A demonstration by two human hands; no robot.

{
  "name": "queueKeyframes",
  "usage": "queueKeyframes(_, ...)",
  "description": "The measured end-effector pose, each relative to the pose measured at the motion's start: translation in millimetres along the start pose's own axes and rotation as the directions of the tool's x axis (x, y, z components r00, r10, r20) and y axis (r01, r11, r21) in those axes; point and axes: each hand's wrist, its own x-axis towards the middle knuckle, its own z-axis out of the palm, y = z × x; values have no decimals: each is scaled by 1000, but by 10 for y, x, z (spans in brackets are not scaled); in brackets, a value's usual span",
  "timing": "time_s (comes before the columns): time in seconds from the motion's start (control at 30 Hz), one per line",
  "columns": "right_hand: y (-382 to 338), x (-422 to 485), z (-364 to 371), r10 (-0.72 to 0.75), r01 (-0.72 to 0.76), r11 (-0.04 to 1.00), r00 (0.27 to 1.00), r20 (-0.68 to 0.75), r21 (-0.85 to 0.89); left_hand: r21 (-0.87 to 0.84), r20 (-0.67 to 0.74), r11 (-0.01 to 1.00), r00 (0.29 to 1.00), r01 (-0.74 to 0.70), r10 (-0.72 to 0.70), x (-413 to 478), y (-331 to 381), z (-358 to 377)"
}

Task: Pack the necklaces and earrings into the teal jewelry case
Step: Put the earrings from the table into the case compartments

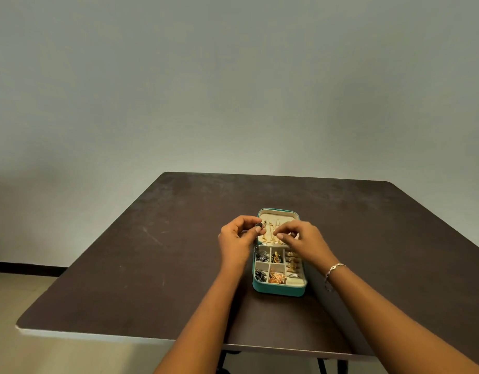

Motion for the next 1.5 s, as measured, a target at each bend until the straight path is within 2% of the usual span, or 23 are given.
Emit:
queueKeyframes(0.13,159,-135,-100,159,-127,967,978,-136,219,12,-11,1000,1000,28,-27,44,-23,66)
queueKeyframes(0.3,362,-319,-109,267,-174,913,938,-219,369,44,-10,997,997,70,-70,92,-107,118)
queueKeyframes(0.57,438,-453,-18,309,-208,882,933,-184,423,255,-6,964,997,75,-76,16,-232,50)
queueKeyframes(0.73,450,-494,16,317,-226,885,933,-171,407,291,-25,950,994,112,-109,-37,-277,21)
queueKeyframes(1.13,445,-532,16,311,-233,892,938,-151,386,375,44,921,990,108,-134,-84,-367,16)
queueKeyframes(1.23,432,-574,33,220,-156,946,953,-209,284,366,42,926,992,93,-117,-125,-369,-2)
queueKeyframes(1.33,411,-651,80,39,-34,999,971,-235,27,346,9,935,996,85,-94,-162,-370,-2)
queueKeyframes(1.43,418,-697,136,-121,69,979,955,-270,-192,356,-7,930,995,95,-99,-179,-363,4)
queueKeyframes(1.5,420,-706,150,-207,129,952,941,-269,-279,361,-6,928,995,97,-102,-186,-344,17)
